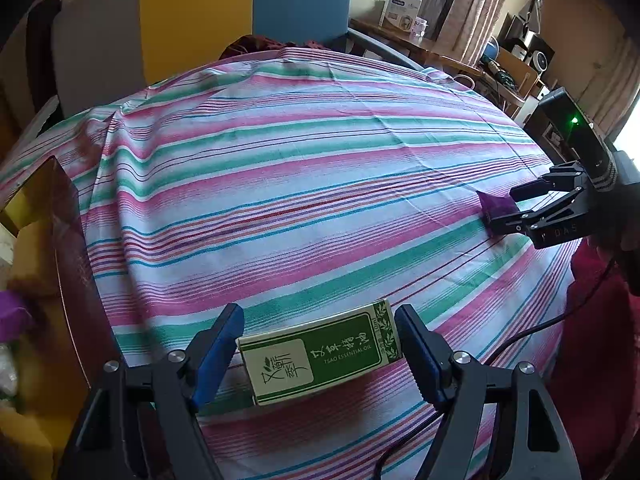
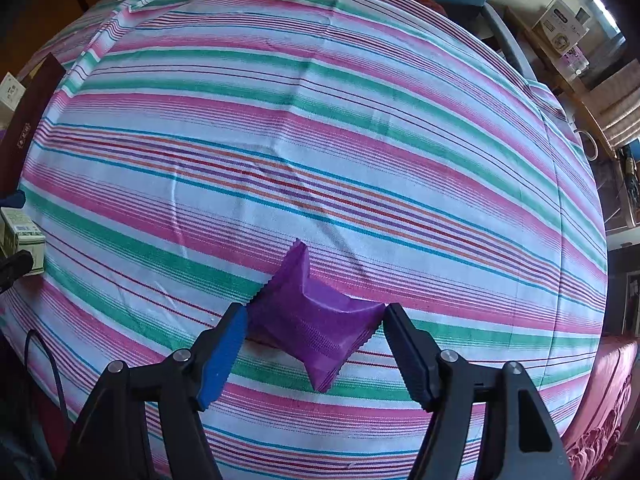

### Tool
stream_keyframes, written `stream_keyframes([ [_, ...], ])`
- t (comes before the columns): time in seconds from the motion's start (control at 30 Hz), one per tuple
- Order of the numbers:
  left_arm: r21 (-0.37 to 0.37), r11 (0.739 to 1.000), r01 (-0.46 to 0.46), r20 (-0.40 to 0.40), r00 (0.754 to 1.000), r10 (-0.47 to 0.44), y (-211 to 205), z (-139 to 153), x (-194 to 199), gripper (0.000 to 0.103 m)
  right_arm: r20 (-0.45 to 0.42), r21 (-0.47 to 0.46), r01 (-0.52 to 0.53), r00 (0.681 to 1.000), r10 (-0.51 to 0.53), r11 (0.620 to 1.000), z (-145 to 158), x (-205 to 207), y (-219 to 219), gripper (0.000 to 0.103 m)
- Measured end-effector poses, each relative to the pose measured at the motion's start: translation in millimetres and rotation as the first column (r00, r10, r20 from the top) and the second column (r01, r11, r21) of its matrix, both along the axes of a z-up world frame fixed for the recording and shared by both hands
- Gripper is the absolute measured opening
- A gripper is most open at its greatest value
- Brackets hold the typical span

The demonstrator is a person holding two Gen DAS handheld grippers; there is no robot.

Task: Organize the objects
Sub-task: 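Carry the green tea box into the tray and release it with the left tool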

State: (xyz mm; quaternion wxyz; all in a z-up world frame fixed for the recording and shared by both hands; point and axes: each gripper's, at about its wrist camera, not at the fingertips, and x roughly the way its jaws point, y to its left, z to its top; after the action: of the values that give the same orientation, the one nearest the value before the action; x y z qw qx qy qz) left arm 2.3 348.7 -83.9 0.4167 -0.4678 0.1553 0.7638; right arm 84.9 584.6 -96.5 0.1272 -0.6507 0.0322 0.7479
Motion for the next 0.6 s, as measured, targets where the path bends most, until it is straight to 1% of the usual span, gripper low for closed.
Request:
stream_keyframes([
  [0.1, 0.004, 1.000, 0.004, -0.005, 1.000, -0.004, 0.2, 2.0, 2.4, 0.078, -0.002, 0.009, 0.008, 1.000, -0.008, 1.000, -0.2, 2.2, -0.4, 0.072],
  [0.2, 0.009, 1.000, 0.009, -0.010, 1.000, -0.009, -0.5, 4.7, 4.2, 0.078, -0.003, 0.011, 0.011, 1.000, -0.011, 1.000, -0.3, 3.7, -2.5, 0.069],
  [0.27, 0.014, 1.000, 0.010, -0.012, 1.000, -0.010, -1.8, 7.3, 5.0, 0.078, -0.020, 0.023, 0.018, 1.000, -0.017, 1.000, 3.4, 4.8, -3.7, 0.057],
  [0.3, 0.018, 1.000, 0.009, -0.013, 1.000, -0.009, -2.6, 8.6, 5.3, 0.078, -0.031, 0.020, 0.026, 0.999, -0.025, 0.999, 6.2, 5.4, -3.6, 0.055],
  [0.33, 0.021, 1.000, 0.008, -0.013, 1.000, -0.007, -4.1, 9.9, 5.0, 0.078, -0.042, 0.022, 0.030, 0.999, -0.030, 0.999, 8.6, 5.8, -4.0, 0.049],
  [0.4, 0.030, 1.000, 0.004, -0.012, 1.000, -0.004, -6.2, 12.8, 4.9, 0.078, -0.052, 0.026, 0.034, 0.998, -0.033, 0.999, 11.7, 6.1, -6.3, 0.046],
  [0.43, 0.036, 0.999, 0.002, -0.014, 1.000, -0.002, -7.6, 14.9, 5.3, 0.078, -0.049, 0.029, 0.033, 0.998, -0.032, 0.999, 11.9, 12.2, -0.6, 0.043],
  [0.53, 0.047, 0.999, -0.002, -0.022, 1.000, 0.003, -12.4, 19.9, 5.2, 0.078, -0.051, 0.041, 0.037, 0.998, -0.035, 0.998, 10.5, -4.4, -22.7, 0.039],
  [0.6, 0.057, 0.998, -0.008, -0.023, 1.000, 0.010, -16.7, 22.9, 4.4, 0.078, -0.067, 0.051, 0.052, 0.997, -0.048, 0.997, 15.0, -2.5, -21.3, 0.037],
])
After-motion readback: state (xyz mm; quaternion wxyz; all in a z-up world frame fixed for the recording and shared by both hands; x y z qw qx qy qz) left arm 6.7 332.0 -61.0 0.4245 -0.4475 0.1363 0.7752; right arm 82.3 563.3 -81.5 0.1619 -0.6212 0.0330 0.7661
